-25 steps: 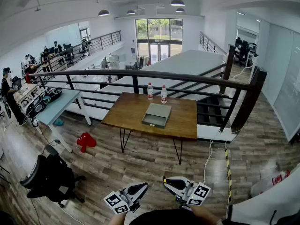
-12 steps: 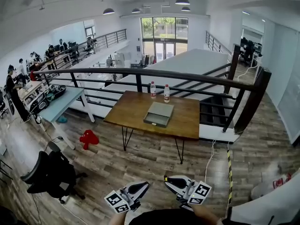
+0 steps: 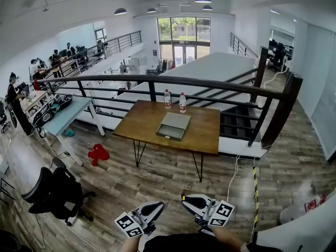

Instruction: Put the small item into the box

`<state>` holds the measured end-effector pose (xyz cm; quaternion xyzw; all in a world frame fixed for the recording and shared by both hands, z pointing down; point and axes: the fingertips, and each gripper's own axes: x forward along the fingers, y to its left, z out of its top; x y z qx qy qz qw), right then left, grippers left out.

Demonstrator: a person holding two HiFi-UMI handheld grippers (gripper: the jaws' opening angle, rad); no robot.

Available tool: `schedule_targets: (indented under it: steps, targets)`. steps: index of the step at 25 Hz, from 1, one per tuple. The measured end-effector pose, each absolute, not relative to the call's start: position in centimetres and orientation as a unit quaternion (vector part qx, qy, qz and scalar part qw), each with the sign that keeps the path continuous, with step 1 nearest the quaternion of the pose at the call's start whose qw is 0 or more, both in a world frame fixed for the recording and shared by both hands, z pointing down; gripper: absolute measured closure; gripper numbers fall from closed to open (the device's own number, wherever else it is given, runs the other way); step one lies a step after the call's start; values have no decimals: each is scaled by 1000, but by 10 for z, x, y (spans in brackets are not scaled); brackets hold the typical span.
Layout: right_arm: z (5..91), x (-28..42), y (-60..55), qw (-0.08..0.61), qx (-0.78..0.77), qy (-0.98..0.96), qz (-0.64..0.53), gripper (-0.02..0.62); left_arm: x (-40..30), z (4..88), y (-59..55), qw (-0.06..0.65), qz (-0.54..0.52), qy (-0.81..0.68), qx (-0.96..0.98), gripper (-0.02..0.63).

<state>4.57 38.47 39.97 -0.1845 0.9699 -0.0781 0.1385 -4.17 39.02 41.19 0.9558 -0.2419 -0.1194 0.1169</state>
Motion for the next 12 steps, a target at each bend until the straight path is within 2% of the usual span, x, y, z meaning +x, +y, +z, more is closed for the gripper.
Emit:
schedule_targets:
  steps: [12]
  targets:
    - [409, 74, 383, 125, -178, 972, -85, 535, -12, 411, 395, 127, -99, -244, 956, 589]
